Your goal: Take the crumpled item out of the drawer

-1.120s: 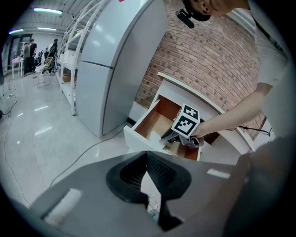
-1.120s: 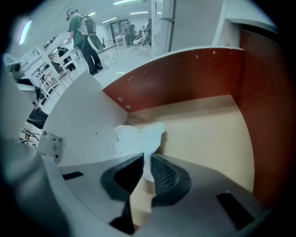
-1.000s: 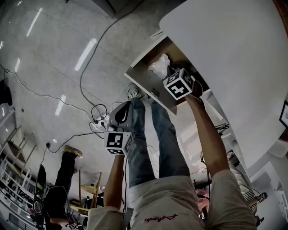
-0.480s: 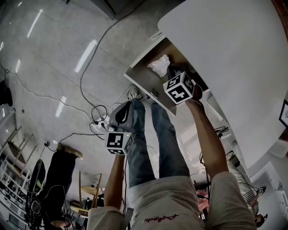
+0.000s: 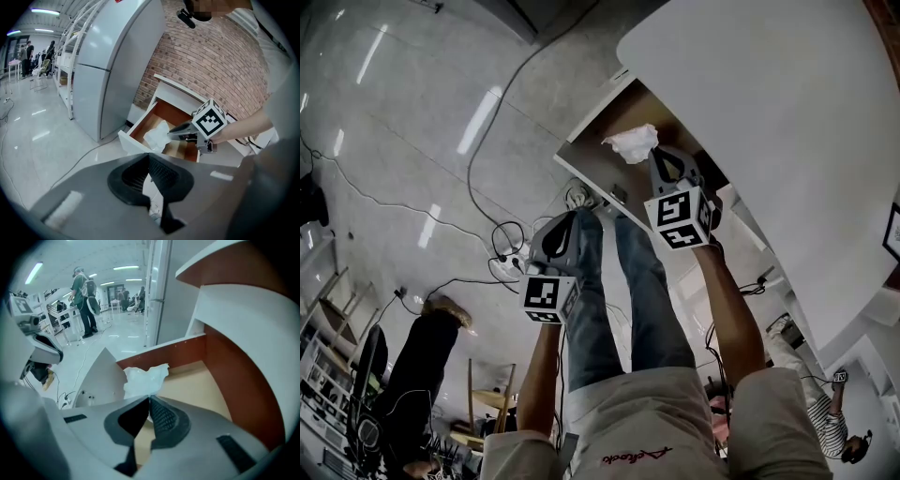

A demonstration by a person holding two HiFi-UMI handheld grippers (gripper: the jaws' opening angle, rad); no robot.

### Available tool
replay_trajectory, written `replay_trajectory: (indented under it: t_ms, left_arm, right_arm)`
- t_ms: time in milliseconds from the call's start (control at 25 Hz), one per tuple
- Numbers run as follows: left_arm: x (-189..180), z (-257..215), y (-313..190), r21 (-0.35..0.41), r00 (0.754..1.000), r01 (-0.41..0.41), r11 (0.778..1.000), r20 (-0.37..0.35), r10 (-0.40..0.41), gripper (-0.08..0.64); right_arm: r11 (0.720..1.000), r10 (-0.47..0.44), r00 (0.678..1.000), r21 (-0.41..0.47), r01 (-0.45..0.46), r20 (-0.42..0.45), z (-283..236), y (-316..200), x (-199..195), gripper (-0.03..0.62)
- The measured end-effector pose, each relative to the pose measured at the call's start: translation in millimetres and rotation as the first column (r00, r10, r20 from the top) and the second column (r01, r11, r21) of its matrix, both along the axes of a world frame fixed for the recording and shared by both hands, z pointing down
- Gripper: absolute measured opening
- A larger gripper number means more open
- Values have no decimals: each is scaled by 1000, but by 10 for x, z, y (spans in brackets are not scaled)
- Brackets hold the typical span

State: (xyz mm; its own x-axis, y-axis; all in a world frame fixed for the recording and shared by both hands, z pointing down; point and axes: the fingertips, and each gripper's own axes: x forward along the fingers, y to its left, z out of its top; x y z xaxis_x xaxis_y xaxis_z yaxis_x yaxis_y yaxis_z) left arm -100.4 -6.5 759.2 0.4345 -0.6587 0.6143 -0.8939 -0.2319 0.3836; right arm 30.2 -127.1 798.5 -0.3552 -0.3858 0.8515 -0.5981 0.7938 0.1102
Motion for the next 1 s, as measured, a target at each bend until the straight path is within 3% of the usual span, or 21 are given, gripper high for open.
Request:
replay_trajectory:
  t_ms: [200, 400, 720, 1000]
  left_arm:
    - [41, -33, -11, 4, 1000, -13, 1000, 3, 13, 9]
    - [125, -31, -11, 2, 1000, -26, 1000, -1, 26, 9]
    - [271, -70, -59, 7, 999, -47, 999, -11, 47, 9]
    - [323, -103, -44, 13, 999, -49, 999, -12, 49, 9]
  right_arm:
    - [995, 69, 993, 61, -75, 93, -276, 158, 111, 17]
    - [983, 157, 971, 69, -171, 181, -434, 384, 250, 17]
    - [960, 255, 936, 49, -274, 241, -503, 675, 421, 17]
    - [951, 282, 919, 45, -306, 274, -544, 749, 462, 17]
